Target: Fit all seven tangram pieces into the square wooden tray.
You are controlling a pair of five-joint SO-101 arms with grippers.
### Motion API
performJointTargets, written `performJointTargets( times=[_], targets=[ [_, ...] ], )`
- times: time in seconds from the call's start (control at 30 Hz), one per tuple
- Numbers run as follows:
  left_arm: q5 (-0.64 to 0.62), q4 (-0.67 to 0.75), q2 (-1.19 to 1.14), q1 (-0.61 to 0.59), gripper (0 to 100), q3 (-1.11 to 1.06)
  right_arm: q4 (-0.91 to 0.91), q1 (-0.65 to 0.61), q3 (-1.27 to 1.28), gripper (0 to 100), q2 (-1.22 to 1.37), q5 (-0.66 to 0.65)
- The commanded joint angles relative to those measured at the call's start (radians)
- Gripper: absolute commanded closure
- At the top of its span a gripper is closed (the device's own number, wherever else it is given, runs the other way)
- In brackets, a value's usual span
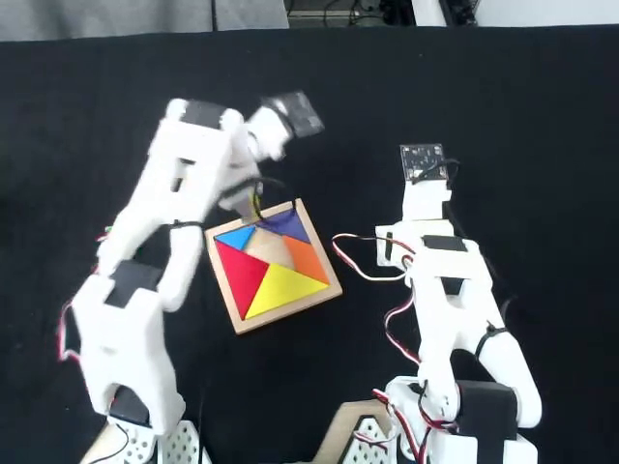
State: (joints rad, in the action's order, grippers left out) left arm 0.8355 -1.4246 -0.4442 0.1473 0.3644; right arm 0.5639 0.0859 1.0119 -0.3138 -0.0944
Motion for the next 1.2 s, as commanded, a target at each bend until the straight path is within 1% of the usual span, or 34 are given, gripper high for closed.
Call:
performJointTargets(
  times=[0.0,0.07,0.13,0.23,0.33,0.4,0.47,0.53,0.6,0.83,0.97,1.03,1.17],
  targets=[
    [-0.091,-0.026,0.155,-0.117,77,0.091,-0.015,-0.020,-0.048,91.3,0.004,-0.002],
    [-0.123,-0.032,0.170,-0.185,77,0.091,-0.015,-0.020,-0.048,91.3,0.004,-0.002],
    [-0.192,-0.069,0.178,-0.260,77,0.099,-0.015,-0.020,-0.048,91.3,0.004,-0.002],
    [-0.318,-0.160,0.181,-0.378,77,0.101,-0.015,-0.020,-0.048,91.3,0.004,-0.002],
    [-0.390,-0.247,0.170,-0.483,77,0.087,-0.014,-0.020,-0.048,91.3,0.004,-0.002],
    [-0.443,-0.242,0.152,-0.542,76,0.044,-0.012,-0.020,-0.048,91.3,0.004,-0.002],
    [-0.542,-0.203,0.141,-0.590,75,-0.016,-0.011,-0.020,-0.048,91.3,0.004,-0.002],
    [-0.577,-0.164,0.126,-0.610,70,-0.077,-0.011,-0.020,-0.047,91.3,0.004,-0.002],
    [-0.577,-0.120,0.118,-0.611,66,-0.153,-0.011,-0.020,-0.047,91.3,0.004,-0.002],
    [-0.580,0.170,0.112,-0.581,69,-0.430,-0.014,-0.020,-0.039,91.3,0.004,-0.002],
    [-0.575,0.336,0.112,-0.588,69,-0.522,-0.014,-0.020,-0.041,91.3,0.004,-0.002],
    [-0.574,0.370,0.110,-0.584,69,-0.542,-0.014,-0.020,-0.042,91.3,0.004,-0.002],
    [-0.574,0.377,0.110,-0.585,69,-0.533,-0.014,-0.020,-0.042,91.3,0.004,-0.002]
  ],
)
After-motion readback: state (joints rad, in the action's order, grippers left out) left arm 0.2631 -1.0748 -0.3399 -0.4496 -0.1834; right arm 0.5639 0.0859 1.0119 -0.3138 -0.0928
